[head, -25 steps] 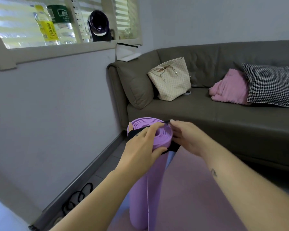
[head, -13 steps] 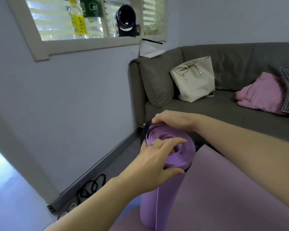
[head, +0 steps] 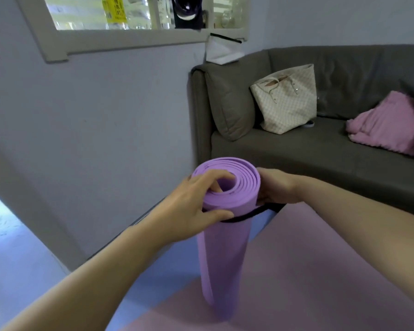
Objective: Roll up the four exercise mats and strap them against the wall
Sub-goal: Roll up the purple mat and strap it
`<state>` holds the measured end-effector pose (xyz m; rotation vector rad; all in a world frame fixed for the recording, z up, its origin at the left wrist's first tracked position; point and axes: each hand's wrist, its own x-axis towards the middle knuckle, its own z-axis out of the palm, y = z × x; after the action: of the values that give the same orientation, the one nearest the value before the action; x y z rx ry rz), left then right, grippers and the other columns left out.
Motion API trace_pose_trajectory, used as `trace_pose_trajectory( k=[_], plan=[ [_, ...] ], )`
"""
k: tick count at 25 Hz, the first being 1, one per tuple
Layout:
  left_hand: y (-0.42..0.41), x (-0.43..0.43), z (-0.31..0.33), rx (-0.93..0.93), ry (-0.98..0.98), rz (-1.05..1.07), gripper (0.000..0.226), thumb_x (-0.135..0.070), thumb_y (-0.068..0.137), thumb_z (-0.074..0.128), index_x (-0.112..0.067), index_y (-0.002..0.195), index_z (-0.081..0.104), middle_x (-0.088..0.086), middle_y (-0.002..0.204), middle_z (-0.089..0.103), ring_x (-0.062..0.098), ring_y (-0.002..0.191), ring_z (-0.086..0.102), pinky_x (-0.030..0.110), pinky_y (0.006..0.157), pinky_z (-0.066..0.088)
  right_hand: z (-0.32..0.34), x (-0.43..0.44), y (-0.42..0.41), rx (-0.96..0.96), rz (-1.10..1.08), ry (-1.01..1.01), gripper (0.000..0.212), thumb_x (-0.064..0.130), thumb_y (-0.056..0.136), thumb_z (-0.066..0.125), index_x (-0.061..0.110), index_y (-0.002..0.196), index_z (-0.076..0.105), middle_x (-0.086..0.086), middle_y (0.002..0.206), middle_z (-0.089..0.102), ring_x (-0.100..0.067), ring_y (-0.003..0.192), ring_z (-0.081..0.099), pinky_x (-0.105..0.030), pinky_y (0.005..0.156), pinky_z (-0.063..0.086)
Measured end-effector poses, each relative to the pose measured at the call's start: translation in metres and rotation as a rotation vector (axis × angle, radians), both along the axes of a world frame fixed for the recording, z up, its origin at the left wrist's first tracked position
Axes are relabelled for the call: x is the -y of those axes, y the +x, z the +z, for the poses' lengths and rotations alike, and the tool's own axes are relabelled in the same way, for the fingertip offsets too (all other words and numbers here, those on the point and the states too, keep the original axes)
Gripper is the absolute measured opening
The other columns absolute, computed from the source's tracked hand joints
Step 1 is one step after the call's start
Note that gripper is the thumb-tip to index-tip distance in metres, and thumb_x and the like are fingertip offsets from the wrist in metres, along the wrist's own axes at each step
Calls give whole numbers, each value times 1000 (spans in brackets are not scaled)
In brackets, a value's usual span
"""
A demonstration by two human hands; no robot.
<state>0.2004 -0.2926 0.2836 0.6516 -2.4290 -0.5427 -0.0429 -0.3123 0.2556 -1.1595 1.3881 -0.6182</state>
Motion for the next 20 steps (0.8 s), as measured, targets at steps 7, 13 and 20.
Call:
trace_pose_trajectory(
  k=[7, 13, 20],
  plan=[
    [-1, 34, 4, 14, 42, 52, 43, -36, 77, 72, -33, 113, 48, -20, 96, 54, -6, 88, 52, 5, 78, 37, -50, -61, -5, -838, 208, -833, 53, 39, 89, 26, 6, 77, 65, -6, 70, 61, -20, 64, 54, -39, 64, 47],
    [-20, 43, 11, 72, -6, -4, 38, -35, 77, 66, -15, 109, 61, -19, 101, 57, -3, 94, 53, 4, 83, 37, -50, -100, 44, -814, 285, -845, 41, 49, 88, 45, 19, 113, 56, 13, 93, 62, -7, 77, 48, -19, 70, 34],
    [-42, 34, 13, 130, -32, -18, 33, -26, 82, 72, -13, 110, 59, -14, 103, 56, -5, 92, 48, 1, 81, 34, -32, -81, 129, -1164, 477, -606, 29, 29, 90, 55, 9, 79, 38, 1, 69, 36, -21, 61, 40, -29, 47, 23]
  ],
)
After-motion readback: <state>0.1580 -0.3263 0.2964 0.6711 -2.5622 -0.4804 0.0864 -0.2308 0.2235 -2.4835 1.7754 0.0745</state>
